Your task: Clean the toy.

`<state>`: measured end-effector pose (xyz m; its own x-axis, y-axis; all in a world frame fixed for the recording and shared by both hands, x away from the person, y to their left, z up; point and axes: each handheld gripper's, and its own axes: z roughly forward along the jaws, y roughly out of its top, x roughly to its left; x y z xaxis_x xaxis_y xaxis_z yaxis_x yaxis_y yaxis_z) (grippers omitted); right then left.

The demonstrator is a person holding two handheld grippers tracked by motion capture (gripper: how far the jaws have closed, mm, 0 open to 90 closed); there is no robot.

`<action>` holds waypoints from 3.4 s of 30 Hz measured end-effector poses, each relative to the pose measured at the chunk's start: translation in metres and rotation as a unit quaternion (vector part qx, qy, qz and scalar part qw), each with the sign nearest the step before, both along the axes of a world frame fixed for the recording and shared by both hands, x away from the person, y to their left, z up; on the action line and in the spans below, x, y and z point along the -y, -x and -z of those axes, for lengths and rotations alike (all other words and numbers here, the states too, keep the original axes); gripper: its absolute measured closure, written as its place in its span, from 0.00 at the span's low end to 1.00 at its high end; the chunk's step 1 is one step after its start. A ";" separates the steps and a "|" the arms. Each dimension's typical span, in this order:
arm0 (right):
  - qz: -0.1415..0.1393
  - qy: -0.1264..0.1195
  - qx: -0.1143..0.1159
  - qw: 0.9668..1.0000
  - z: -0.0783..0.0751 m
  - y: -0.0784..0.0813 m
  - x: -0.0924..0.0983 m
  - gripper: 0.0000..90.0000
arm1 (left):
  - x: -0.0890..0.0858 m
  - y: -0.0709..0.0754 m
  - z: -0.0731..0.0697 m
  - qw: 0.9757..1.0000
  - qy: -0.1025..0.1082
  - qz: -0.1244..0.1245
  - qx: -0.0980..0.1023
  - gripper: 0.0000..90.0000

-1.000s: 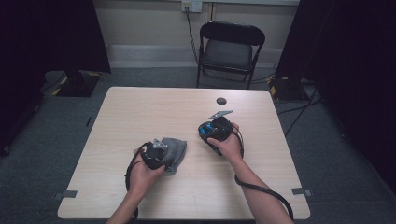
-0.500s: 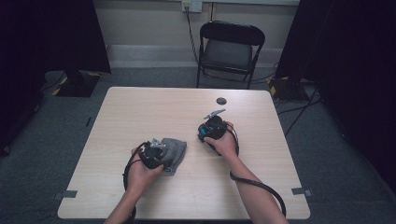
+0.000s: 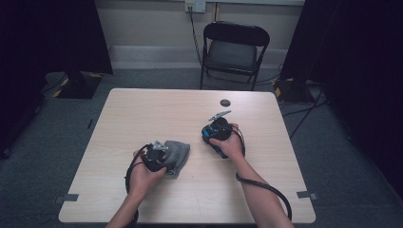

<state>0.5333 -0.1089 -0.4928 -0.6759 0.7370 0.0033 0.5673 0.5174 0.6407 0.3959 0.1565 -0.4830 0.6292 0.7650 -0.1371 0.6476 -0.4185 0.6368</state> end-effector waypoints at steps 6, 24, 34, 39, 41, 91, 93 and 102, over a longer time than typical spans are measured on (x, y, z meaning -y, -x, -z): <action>-0.003 -0.007 0.003 1.000 0.000 0.006 0.005 0.29 | -0.003 -0.001 -0.002 1.000 0.008 -0.007 -0.003 0.77; -0.055 -0.065 0.039 0.996 -0.035 0.054 0.030 0.29 | -0.006 -0.007 -0.038 0.996 0.073 -0.038 0.040 0.81; -0.108 -0.085 0.051 0.989 -0.059 0.086 0.021 0.29 | 0.024 -0.039 -0.059 0.998 0.052 -0.010 0.043 0.80; -0.136 -0.074 0.051 0.987 -0.063 0.099 0.011 0.29 | 0.050 -0.041 -0.068 0.997 0.043 0.042 0.047 0.80; -0.137 -0.071 0.049 0.987 -0.064 0.100 0.009 0.29 | 0.057 -0.039 -0.070 0.996 0.047 0.063 0.046 0.80; -0.060 -0.063 0.024 0.996 -0.062 0.061 0.036 0.29 | 0.013 -0.017 -0.066 0.990 0.091 0.095 0.053 0.80; -0.069 -0.065 0.028 0.995 -0.064 0.064 0.033 0.29 | 0.011 -0.022 -0.070 0.991 0.085 0.086 0.056 0.80; -0.107 -0.073 0.036 0.991 -0.071 0.081 0.017 0.29 | 0.021 -0.042 -0.084 0.992 0.087 0.073 0.060 0.80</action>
